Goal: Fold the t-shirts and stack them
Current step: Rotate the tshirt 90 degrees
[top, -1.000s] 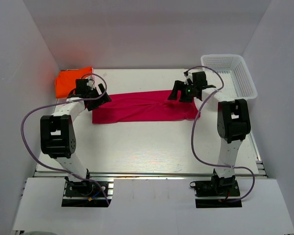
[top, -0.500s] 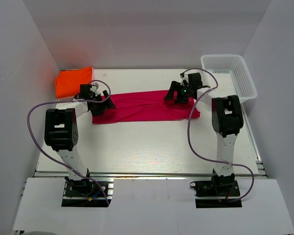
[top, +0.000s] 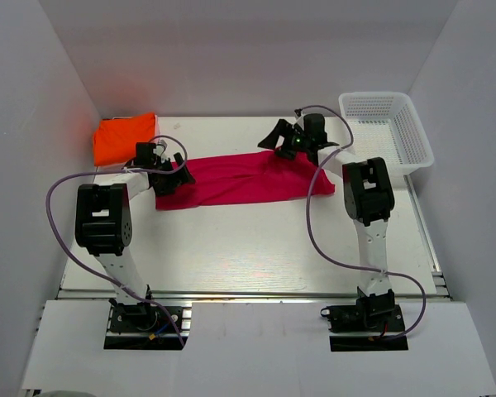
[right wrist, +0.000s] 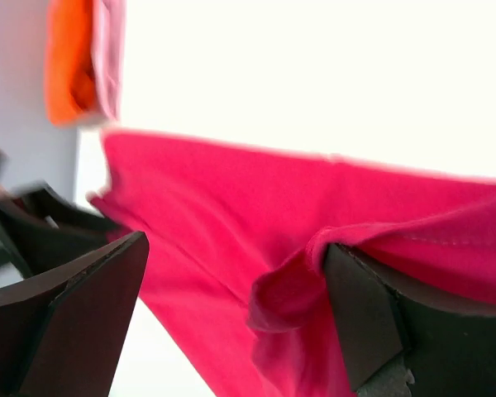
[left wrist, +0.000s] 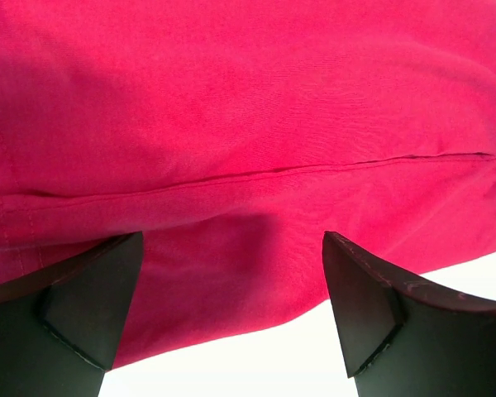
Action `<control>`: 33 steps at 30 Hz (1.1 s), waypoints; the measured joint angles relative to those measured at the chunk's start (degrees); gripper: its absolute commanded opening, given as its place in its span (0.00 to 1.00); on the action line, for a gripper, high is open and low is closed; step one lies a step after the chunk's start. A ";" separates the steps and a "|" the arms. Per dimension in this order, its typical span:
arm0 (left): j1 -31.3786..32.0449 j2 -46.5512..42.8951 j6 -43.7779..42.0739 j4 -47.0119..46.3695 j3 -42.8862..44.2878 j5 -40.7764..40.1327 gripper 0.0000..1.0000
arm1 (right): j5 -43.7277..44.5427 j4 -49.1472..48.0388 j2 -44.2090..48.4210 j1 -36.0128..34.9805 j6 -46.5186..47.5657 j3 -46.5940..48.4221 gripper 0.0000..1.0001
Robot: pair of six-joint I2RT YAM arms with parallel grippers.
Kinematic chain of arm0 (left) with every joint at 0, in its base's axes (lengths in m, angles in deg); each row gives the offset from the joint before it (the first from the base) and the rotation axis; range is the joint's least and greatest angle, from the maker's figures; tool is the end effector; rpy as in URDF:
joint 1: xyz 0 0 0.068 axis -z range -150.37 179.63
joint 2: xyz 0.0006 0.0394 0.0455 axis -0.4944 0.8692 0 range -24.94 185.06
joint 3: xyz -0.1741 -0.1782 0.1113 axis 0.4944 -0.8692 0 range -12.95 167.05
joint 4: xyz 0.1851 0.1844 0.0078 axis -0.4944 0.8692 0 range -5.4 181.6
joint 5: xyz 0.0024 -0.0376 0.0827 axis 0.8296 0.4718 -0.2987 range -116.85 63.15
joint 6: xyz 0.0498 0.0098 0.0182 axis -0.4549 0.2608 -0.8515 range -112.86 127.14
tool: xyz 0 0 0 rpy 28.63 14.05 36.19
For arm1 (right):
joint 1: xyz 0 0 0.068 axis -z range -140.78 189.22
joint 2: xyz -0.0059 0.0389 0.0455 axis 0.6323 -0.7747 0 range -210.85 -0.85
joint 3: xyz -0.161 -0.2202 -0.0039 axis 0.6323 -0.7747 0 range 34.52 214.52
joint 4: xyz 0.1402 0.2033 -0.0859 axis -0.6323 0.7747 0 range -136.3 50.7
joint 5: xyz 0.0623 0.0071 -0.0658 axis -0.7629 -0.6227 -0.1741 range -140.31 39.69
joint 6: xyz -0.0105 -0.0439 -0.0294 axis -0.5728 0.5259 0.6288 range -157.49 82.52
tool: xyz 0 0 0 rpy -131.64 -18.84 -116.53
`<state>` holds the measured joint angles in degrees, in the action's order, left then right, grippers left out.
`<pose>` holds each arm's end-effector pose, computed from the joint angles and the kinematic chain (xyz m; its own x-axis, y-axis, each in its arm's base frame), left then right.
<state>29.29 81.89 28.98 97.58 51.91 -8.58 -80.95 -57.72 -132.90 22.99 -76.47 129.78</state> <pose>0.3806 -0.0089 0.1588 -0.8246 -0.3583 -0.4378 -0.1426 0.8806 -0.4519 0.4976 0.1637 0.1660 -0.7491 0.3458 -0.5650 -0.2717 0.6175 0.7382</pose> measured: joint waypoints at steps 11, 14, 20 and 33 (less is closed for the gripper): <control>0.09 -2.95 -0.04 4.11 -1.81 -5.62 1.00 | 11.80 6.08 -2.05 -1.90 -2.51 12.85 0.90; 0.09 -4.17 -0.04 5.27 -2.91 -6.80 1.00 | 17.05 12.66 -1.22 -2.25 0.15 12.07 0.90; 0.09 -5.90 -0.15 6.54 -4.52 -7.85 1.00 | 24.00 23.76 1.68 -2.27 7.06 10.32 0.90; 0.09 -11.39 1.14 7.43 -10.51 -8.85 1.00 | 23.87 28.79 11.58 -2.60 13.84 -2.49 0.90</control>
<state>29.38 70.50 30.12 105.01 41.39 -17.44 -57.08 -28.94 -121.31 20.39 -62.63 127.29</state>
